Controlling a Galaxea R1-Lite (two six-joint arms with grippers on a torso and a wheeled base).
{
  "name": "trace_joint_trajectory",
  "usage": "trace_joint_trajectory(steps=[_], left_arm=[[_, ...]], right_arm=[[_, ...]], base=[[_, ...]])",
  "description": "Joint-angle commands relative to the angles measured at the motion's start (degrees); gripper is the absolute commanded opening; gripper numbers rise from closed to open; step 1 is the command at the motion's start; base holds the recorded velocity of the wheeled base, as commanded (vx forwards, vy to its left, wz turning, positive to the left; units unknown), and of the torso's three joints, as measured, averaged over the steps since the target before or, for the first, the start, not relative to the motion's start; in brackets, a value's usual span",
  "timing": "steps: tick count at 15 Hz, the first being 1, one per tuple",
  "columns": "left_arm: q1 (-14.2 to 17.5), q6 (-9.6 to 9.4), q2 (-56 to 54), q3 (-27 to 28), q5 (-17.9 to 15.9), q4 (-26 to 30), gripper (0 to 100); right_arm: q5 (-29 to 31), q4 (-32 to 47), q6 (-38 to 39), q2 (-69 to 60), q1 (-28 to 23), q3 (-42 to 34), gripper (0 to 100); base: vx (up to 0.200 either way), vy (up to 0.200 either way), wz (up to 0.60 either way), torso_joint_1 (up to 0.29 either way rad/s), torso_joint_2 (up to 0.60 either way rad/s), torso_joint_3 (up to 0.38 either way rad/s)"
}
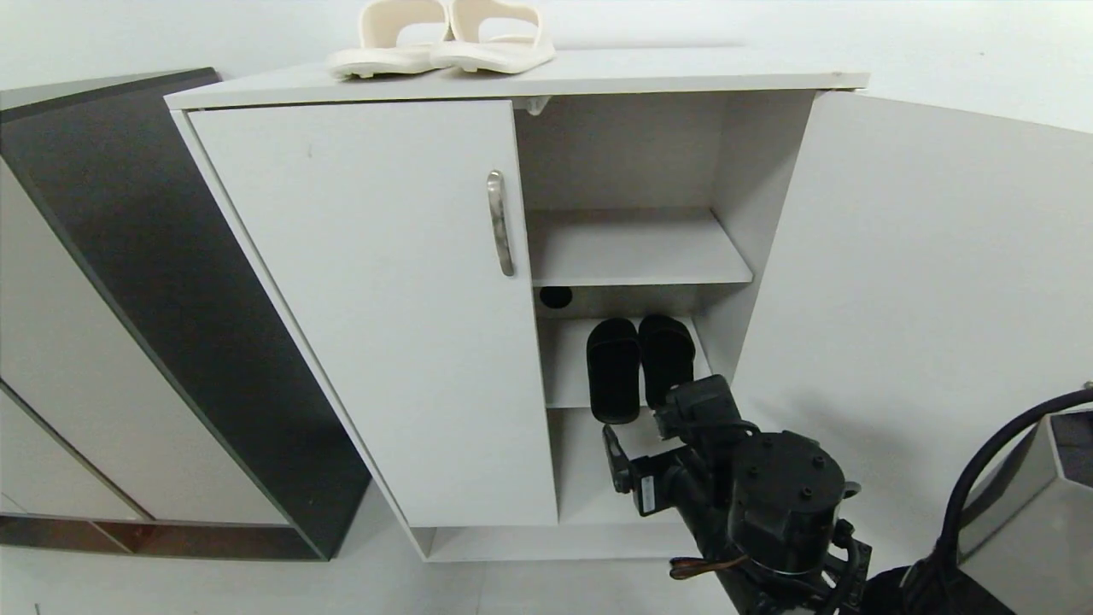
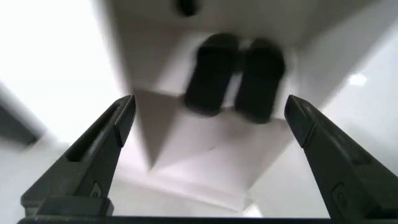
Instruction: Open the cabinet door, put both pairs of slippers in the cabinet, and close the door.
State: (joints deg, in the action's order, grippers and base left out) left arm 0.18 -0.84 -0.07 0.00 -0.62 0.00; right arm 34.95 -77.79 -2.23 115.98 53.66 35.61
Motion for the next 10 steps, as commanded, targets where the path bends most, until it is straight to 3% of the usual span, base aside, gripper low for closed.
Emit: trace_joint_trajectory(steps=[1,5,10], left_arm=[[-0.01,-0.04,0.07,0.00,0.01,0.00,0],[-0.01,0.14,0.07,0.00,0.09,0.00,0],[-0.01,0.23,0.07,0.00,0.09,0.00,0]], right_arm=[[-3.22,-0.08,0.12,-3.66,0.39,-4.14,100],[-7.35,-0.17,0.12,-4.10,0.39,-6.78,100],[-7.62,-0.35,0.12,-3.92,0.13,-7.57,100]], base=[[0.000,0.000,0.00,0.000,0.00,0.000],[0.000,0.000,0.00,0.000,0.00,0.000],[0.000,0.000,0.00,0.000,0.00,0.000]])
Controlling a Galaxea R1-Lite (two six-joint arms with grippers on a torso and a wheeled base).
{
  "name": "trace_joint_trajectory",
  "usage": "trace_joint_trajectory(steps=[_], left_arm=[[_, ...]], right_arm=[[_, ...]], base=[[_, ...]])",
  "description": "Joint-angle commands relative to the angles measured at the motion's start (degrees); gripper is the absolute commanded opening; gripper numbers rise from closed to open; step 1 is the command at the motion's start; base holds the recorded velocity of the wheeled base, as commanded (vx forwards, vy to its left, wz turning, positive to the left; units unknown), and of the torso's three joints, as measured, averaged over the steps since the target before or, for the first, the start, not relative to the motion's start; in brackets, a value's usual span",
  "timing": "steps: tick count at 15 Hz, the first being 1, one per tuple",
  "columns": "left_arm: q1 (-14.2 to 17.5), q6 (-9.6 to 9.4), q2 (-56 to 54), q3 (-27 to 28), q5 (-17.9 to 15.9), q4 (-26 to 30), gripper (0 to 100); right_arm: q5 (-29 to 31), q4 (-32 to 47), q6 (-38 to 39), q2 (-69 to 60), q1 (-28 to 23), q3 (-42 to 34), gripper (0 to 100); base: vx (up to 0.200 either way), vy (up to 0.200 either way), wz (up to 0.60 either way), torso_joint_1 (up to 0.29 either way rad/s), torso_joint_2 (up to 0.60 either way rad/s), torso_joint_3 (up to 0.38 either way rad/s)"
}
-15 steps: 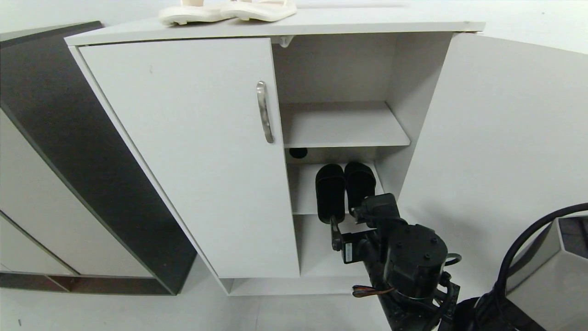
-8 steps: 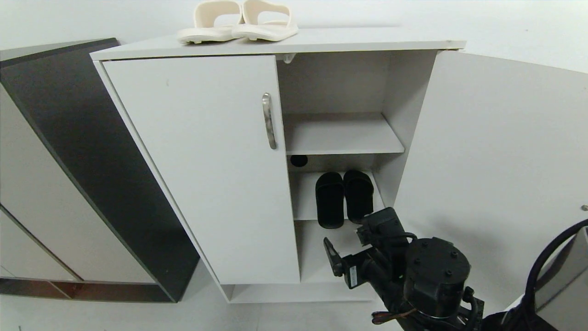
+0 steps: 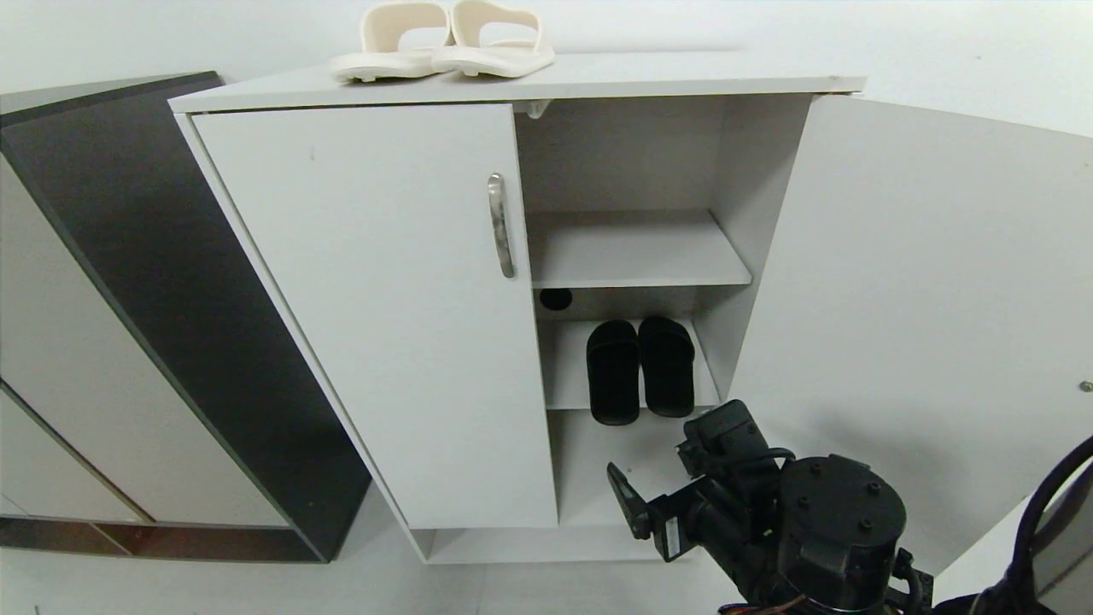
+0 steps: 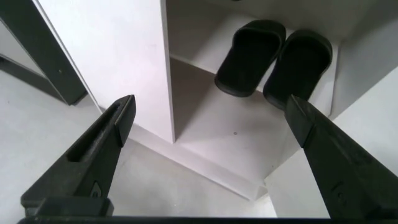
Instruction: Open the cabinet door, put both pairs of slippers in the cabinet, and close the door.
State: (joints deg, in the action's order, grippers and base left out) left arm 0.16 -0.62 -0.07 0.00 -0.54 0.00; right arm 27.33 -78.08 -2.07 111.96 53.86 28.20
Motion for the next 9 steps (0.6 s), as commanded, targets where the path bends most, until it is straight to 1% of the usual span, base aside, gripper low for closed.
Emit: trace_joint_trajectory(steps=[1,4,9], left_arm=[[0.02,0.01,0.07,0.00,0.01,0.00,0],[0.02,0.01,0.07,0.00,0.01,0.00,0],[0.02,0.18,0.07,0.00,0.01,0.00,0]], right_arm=[[0.00,-0.05,-0.04,0.19,-0.16,-0.25,100],[-2.72,-1.99,-0.04,0.19,-0.60,-1.21,100],[-3.69,-2.51,-0.04,0.10,-0.60,-1.74,100]], base=[[0.000,0.200,0.00,-0.002,0.01,-0.002],[0.000,0.200,0.00,0.004,0.00,0.004],[0.000,0.200,0.00,0.001,0.01,0.005]])
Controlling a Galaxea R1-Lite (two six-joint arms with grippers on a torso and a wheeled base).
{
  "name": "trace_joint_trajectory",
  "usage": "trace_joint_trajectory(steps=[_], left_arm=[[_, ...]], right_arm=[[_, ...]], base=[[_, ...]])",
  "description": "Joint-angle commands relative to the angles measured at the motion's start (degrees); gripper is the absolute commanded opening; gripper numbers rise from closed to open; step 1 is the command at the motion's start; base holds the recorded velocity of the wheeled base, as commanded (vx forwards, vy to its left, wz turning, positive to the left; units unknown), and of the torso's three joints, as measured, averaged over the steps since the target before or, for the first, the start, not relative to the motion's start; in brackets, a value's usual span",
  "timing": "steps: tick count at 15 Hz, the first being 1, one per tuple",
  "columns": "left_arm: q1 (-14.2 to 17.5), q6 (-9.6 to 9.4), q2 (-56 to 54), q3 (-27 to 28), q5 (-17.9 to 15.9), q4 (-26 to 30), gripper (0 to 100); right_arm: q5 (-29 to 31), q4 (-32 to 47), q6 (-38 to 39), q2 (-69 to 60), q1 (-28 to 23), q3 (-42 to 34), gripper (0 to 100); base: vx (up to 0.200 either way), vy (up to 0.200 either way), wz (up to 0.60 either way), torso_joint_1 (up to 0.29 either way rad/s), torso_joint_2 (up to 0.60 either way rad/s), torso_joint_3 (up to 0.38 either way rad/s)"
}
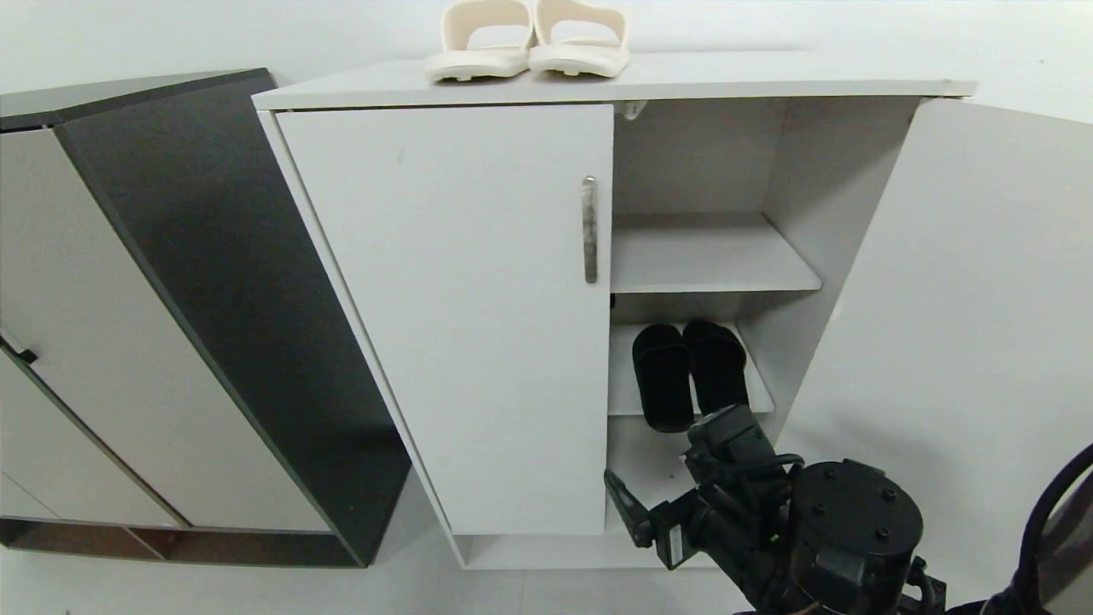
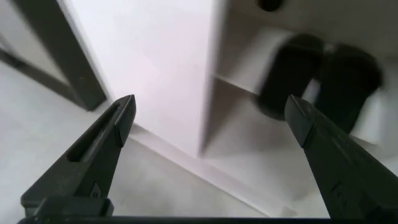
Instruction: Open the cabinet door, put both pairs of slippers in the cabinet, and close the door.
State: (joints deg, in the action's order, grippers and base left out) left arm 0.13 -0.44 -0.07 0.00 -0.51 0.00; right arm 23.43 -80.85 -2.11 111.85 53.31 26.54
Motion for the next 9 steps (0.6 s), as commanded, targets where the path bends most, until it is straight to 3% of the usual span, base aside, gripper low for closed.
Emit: trace_joint_trajectory(steps=[1,7,9], left_arm=[[0.04,0.00,0.07,0.00,-0.02,0.00,0],[0.04,0.00,0.07,0.00,-0.02,0.00,0],[0.04,0.00,0.07,0.00,-0.02,0.00,0]], right_arm=[[-0.67,-0.89,0.00,0.30,-0.75,-0.44,100],[-1.02,-2.56,-0.44,0.56,-0.93,-1.49,100],[-1.11,-2.74,-0.44,0.65,-0.93,-1.84,100]], base=[[0.000,0.200,0.00,0.002,0.01,0.002],[0.000,0.200,0.00,0.002,0.00,0.002],[0.000,0.000,0.00,0.000,0.00,0.000]])
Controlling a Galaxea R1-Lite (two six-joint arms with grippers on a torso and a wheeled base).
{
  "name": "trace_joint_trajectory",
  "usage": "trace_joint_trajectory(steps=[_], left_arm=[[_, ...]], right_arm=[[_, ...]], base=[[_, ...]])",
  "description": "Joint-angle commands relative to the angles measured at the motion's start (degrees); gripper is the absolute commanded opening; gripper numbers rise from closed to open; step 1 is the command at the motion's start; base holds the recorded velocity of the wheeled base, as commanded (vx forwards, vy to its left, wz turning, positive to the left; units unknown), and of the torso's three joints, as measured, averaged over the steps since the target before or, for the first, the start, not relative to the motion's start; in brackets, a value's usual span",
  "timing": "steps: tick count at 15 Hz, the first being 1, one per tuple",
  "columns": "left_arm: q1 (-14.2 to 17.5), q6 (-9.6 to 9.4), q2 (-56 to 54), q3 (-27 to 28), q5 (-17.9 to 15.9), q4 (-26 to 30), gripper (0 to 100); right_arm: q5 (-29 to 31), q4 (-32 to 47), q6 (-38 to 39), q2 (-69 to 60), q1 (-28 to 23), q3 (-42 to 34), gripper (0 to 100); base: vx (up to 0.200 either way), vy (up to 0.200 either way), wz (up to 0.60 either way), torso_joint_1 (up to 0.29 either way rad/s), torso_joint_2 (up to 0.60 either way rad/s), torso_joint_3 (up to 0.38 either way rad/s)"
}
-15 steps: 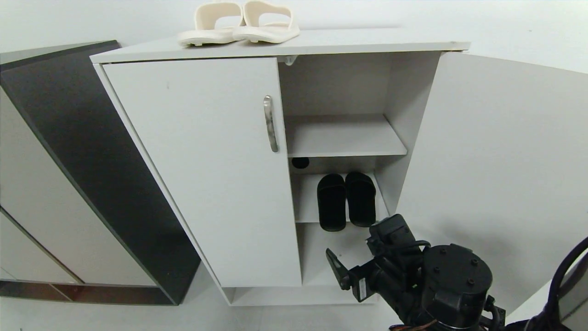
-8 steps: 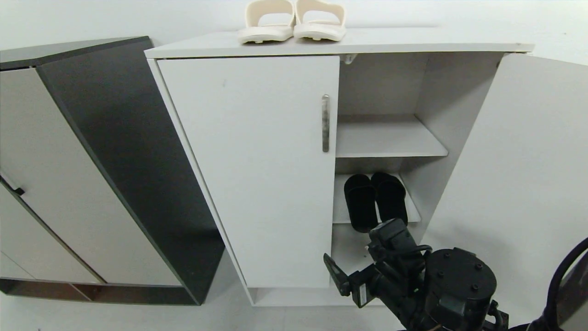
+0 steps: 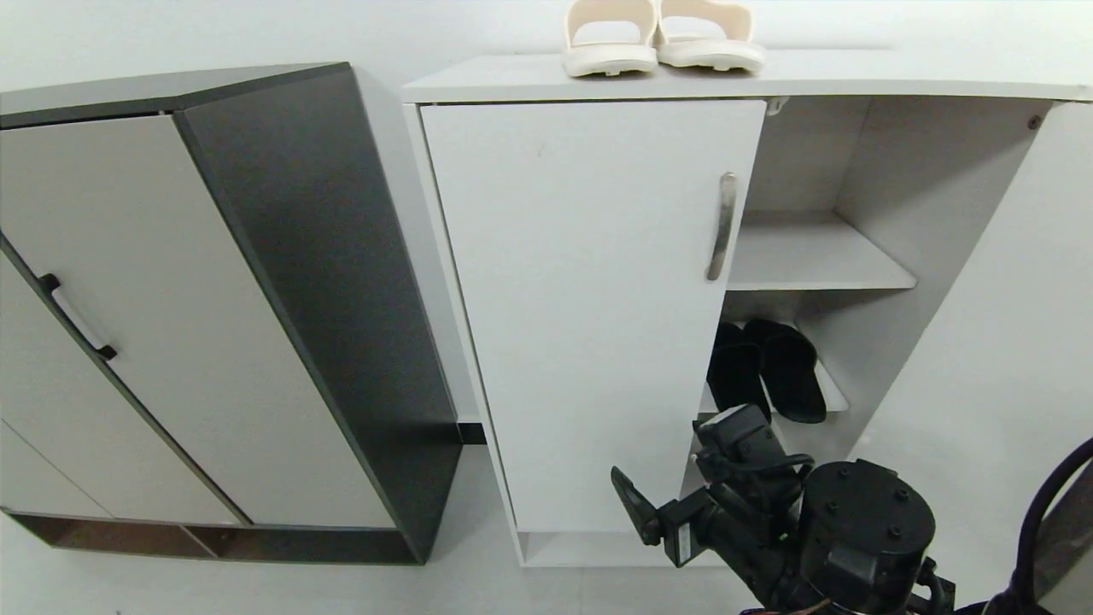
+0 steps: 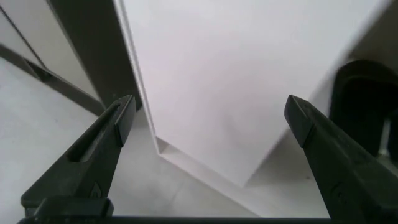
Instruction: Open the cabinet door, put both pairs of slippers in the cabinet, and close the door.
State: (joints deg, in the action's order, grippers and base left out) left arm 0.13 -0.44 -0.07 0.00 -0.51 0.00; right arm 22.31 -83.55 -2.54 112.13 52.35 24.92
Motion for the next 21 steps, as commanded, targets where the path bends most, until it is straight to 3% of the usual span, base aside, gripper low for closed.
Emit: trace_joint_trajectory(steps=[1,17,21], left_arm=[[0.04,0.00,0.07,0.00,-0.02,0.00,0],[0.04,0.00,0.07,0.00,-0.02,0.00,0],[0.04,0.00,0.07,0.00,-0.02,0.00,0]], right_arm=[[0.02,-0.21,-0.01,0.46,0.04,-0.22,100],[-1.22,-1.70,-0.80,0.37,0.12,-1.27,100],[-1.22,-1.70,-0.80,0.37,0.12,-1.19,100]], base=[[0.000,0.000,0.00,0.000,0.00,0.000],[0.000,0.000,0.00,0.000,0.00,0.000],[0.000,0.000,0.00,0.014,-0.18,-0.281]])
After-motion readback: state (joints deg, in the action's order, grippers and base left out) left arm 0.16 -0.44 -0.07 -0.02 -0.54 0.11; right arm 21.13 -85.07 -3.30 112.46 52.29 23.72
